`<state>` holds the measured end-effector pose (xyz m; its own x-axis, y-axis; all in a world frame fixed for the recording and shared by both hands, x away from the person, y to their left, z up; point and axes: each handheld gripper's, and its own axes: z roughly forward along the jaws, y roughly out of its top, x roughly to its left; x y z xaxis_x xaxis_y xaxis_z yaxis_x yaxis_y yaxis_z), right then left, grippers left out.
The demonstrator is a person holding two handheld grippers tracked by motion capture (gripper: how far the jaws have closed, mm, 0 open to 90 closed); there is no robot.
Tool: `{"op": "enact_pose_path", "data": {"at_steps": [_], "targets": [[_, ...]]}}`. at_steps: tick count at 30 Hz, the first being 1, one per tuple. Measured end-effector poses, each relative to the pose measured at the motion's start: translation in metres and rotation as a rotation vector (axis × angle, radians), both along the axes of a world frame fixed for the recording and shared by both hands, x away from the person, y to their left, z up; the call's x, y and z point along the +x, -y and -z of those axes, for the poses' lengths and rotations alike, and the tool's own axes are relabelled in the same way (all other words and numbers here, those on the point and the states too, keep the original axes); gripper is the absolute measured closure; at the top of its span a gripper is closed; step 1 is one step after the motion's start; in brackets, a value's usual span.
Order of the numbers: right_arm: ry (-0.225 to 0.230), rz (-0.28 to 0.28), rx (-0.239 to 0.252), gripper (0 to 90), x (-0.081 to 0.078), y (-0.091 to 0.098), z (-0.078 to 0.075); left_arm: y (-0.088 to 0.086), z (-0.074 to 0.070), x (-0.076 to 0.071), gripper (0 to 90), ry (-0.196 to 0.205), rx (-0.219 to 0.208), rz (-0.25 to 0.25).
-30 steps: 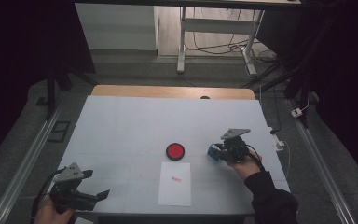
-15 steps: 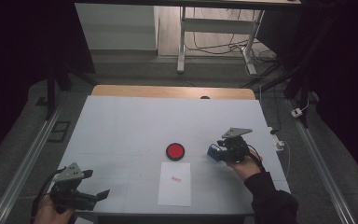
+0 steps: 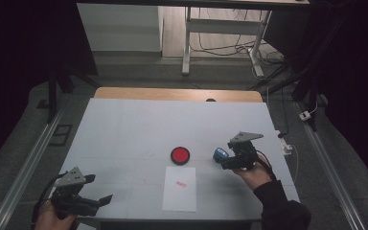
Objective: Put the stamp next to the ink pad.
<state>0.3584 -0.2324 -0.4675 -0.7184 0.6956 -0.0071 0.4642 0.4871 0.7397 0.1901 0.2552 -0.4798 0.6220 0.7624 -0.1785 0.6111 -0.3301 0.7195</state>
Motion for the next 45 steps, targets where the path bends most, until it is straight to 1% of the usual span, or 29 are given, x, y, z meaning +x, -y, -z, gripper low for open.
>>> {"op": "enact_pose_path", "data": {"at_steps": [2,6,8,10,14,16,17,21,23,25,30,39,42,45], "targets": [[0.008,0.005,0.023,16.9,-0.003,0.0,-0.002,0.0,0.0,0.0,3.6,0.0,0.001,0.0],[0.015,0.019,0.046,11.1,-0.01,0.001,-0.006,0.0,0.0,0.0,3.6,0.001,0.003,0.0],[0.008,0.024,0.045,8.4,-0.014,0.002,-0.007,0.0,0.0,0.0,3.6,0.0,0.002,0.001],[0.005,0.04,0.033,5.2,-0.018,0.004,-0.008,0.0,0.0,0.0,3.6,0.0,0.002,0.001],[-0.014,0.063,0.066,1.5,-0.025,0.009,-0.01,0.0,0.0,0.0,3.6,-0.001,0.003,0.002],[-0.017,0.069,0.066,0.9,-0.029,0.011,-0.012,0.001,0.0,0.0,3.6,-0.002,0.003,0.002],[-0.02,0.063,0.073,0.3,-0.031,0.013,-0.012,0.001,0.0,0.0,3.6,-0.002,0.003,0.002],[0.006,0.077,0.082,0.0,-0.042,0.015,-0.014,0.001,0.0,0.0,3.6,-0.001,0.003,0.002],[0.012,0.072,0.08,0.0,-0.047,0.018,-0.016,0.001,0.0,0.0,3.5,-0.001,0.004,0.002],[0.024,0.078,0.075,0.0,-0.053,0.02,-0.017,0.001,0.0,0.0,3.5,-0.001,0.004,0.002],[0.036,0.089,0.081,0.0,-0.067,0.026,-0.019,0.0,0.0,0.0,3.1,-0.003,0.0,0.0],[0.037,0.125,0.097,0.0,-0.089,0.039,-0.02,0.0,0.0,0.0,2.6,-0.003,0.0,-0.004],[0.04,0.137,0.095,0.0,-0.096,0.044,-0.02,0.0,0.0,0.0,2.5,-0.002,-0.001,-0.004],[0.029,0.147,0.088,0.0,-0.102,0.049,-0.019,0.0,0.0,0.0,2.1,-0.002,-0.001,-0.005]]}}
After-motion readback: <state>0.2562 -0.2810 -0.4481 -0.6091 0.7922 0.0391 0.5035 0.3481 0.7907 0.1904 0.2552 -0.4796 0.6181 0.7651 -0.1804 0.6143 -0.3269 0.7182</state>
